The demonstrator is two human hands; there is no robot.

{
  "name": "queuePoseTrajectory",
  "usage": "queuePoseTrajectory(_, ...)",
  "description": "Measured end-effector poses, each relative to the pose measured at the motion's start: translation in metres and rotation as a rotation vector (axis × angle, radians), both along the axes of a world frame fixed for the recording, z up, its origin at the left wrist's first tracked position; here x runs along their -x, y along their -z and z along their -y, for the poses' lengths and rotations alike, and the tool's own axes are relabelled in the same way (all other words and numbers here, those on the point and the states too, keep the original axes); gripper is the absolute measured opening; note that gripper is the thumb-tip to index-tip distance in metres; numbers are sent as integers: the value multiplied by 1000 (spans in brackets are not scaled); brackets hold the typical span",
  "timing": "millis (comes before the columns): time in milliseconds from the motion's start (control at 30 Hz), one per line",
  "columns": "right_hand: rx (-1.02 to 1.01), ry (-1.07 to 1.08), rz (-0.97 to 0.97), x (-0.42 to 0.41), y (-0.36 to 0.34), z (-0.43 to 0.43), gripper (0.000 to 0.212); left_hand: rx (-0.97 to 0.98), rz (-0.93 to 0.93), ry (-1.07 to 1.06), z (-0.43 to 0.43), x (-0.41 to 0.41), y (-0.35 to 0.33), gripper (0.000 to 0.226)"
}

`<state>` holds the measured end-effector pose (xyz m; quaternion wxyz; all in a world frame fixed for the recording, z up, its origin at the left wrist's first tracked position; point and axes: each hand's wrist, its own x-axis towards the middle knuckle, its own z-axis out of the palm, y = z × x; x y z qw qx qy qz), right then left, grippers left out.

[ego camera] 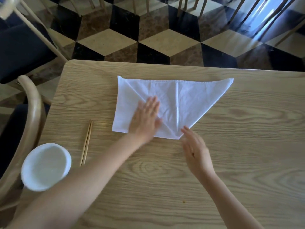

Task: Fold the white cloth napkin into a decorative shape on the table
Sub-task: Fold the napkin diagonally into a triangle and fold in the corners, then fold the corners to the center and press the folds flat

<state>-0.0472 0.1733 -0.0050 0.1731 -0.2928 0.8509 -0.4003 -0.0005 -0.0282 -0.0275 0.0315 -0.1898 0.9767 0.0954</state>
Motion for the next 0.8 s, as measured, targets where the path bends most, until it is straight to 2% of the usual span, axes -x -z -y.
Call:
queuePoseTrajectory(67,-25,269,132,22,-10,0,28,-91,-29,40,-58,-5,7,68)
queuePoseTrajectory(133,-69,415,232,48,-14,5,26,-74,-26,19,-91,-6,14,67)
queuePoseTrajectory(333,39,565,508,109,-8,35,36,-1,13,-11,-99,-3,22,70)
queuePoseTrajectory(433,144,650,647,131,-11,47,20,21,41,-28,-99,2,11,67)
queuePoseTrajectory(467,134,668,639,136,-14,50,16,11,30,-56,-98,6,5,64)
queuePoseTrajectory(600,100,672,552,152,-19,58,24,21,-30,-34,-82,33,-2,52)
queuePoseTrajectory(700,103,662,474,163,-21,60,20,-47,29,30,-73,39,10,54)
queuePoseTrajectory(800,169,654,397,176,-20,62,16,-117,-21,87,-70,38,11,57)
